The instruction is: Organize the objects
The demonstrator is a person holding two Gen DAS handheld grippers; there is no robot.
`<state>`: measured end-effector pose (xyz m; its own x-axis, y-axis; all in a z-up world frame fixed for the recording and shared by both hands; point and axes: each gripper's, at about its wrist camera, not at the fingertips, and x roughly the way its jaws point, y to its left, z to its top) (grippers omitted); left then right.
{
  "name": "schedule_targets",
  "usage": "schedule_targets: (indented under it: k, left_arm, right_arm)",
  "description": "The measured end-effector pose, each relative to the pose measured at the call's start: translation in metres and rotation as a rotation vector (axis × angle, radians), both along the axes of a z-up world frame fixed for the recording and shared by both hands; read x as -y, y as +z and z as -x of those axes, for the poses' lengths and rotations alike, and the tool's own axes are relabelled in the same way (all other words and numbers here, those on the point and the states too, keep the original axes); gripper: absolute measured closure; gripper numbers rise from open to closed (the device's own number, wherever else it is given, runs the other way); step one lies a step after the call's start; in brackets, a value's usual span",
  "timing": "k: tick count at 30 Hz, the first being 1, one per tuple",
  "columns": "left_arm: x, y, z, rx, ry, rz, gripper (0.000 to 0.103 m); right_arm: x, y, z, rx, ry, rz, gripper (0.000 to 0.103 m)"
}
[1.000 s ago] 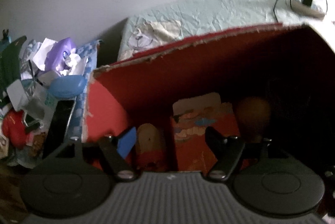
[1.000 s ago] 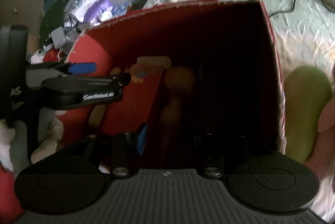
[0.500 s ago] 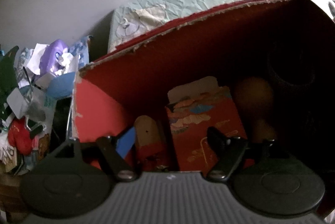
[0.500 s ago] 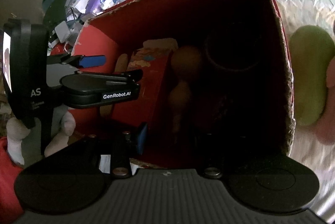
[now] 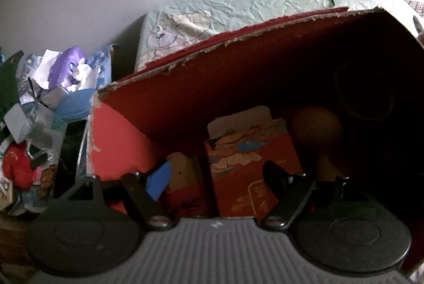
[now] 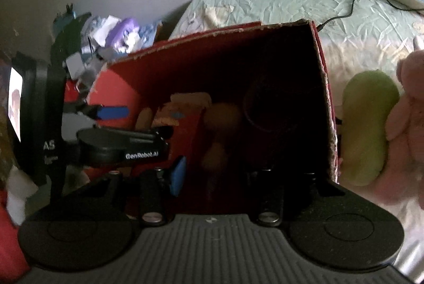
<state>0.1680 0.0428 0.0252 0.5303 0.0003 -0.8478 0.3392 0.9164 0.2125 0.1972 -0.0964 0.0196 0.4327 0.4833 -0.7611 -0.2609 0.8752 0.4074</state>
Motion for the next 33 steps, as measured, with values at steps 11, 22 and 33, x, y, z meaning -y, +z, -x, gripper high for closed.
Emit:
schedule_targets:
  k: [11, 22, 33]
  left_arm:
    - [-0.003, 0.001, 0.000, 0.007, -0.004, 0.044, 0.023]
    - [-0.004, 0.002, 0.001, 0.018, -0.002, 0.044, 0.023]
    - [-0.002, 0.000, 0.000, 0.021, 0.002, 0.020, 0.023]
  right_arm:
    - [-0.004, 0.000, 0.001, 0.110, -0.011, 0.027, 0.056]
    - [-0.005, -0.006, -0.028, 0.220, 0.022, 0.066, 0.060]
    - [-0.004, -0.011, -0.034, 0.193, 0.043, 0.023, 0.066]
